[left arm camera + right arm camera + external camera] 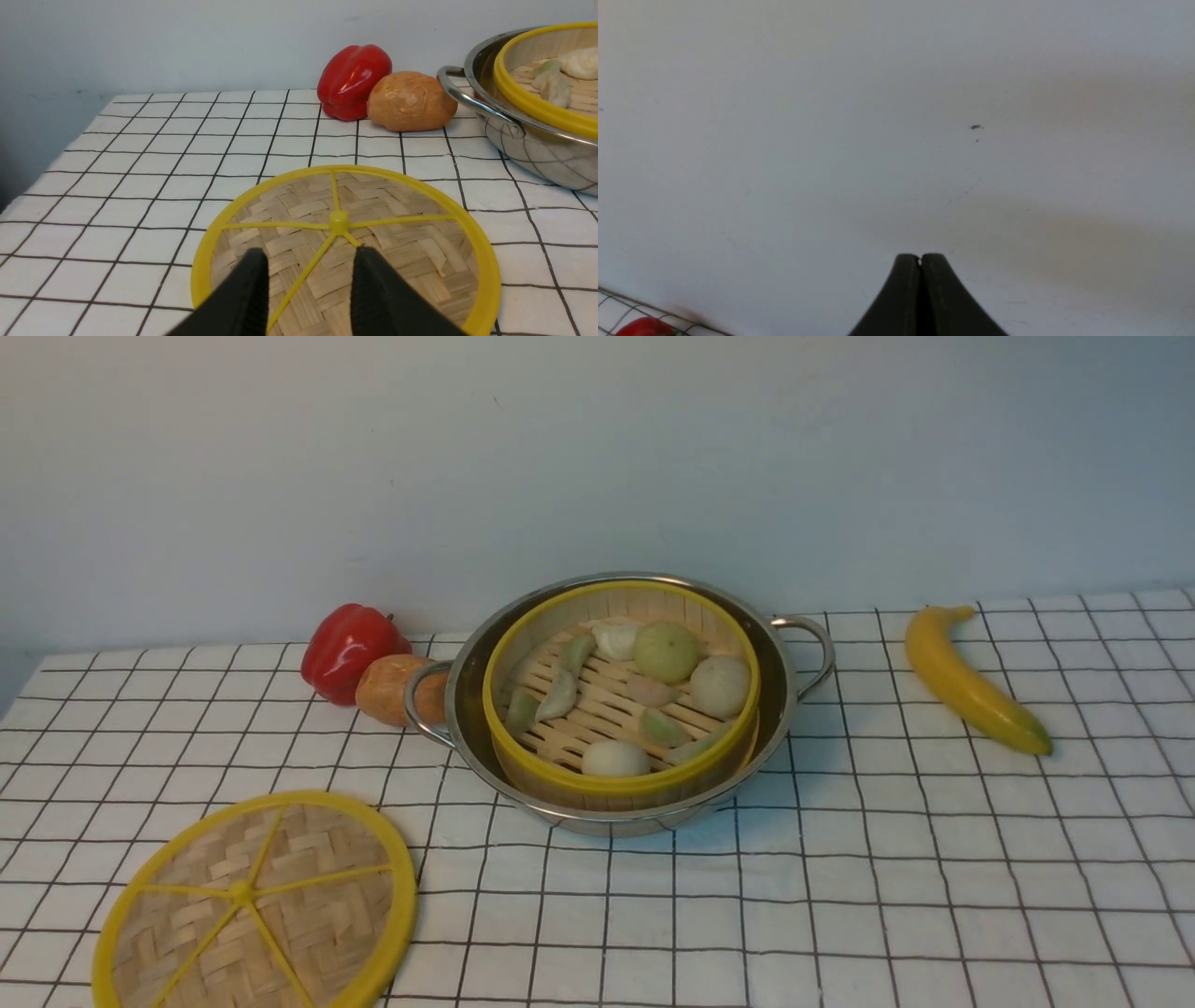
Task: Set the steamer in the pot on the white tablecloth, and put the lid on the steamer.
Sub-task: 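Grasp the bamboo steamer lid lying on the table by its centre knob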
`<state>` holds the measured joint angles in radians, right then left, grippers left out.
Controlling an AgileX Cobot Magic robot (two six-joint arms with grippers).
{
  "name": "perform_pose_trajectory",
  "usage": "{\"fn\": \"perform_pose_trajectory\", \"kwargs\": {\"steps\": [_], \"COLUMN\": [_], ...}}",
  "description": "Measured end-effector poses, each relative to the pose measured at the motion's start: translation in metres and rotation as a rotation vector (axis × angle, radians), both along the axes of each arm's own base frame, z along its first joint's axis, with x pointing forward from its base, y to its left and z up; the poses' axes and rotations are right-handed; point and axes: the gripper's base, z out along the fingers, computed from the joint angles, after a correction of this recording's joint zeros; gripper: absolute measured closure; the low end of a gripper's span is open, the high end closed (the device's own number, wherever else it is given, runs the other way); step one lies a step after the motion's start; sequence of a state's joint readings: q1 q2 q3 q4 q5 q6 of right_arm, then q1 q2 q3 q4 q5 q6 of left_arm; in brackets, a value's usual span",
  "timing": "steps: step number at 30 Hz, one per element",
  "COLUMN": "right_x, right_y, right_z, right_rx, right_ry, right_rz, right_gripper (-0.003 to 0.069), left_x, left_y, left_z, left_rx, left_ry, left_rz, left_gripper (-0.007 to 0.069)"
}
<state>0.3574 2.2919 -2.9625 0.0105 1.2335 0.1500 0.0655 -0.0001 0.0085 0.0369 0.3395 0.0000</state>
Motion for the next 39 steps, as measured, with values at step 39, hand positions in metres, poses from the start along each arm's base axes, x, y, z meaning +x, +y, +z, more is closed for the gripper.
{"fn": "perform_pose_trajectory", "kwargs": {"steps": [39], "right_x": [-0.140], "right_y": [-0.120], "right_z": [-0.130], "right_rx": [0.042], "right_ry": [0.082], "right_rz": [-0.272], "right_gripper": [0.0549], "left_x": [0.000], "left_y": [0.000], "left_z": [0.000], "left_rx": [0.000], "left_ry": [0.000], "left_rz": [0.000], "left_gripper": [0.0382]}}
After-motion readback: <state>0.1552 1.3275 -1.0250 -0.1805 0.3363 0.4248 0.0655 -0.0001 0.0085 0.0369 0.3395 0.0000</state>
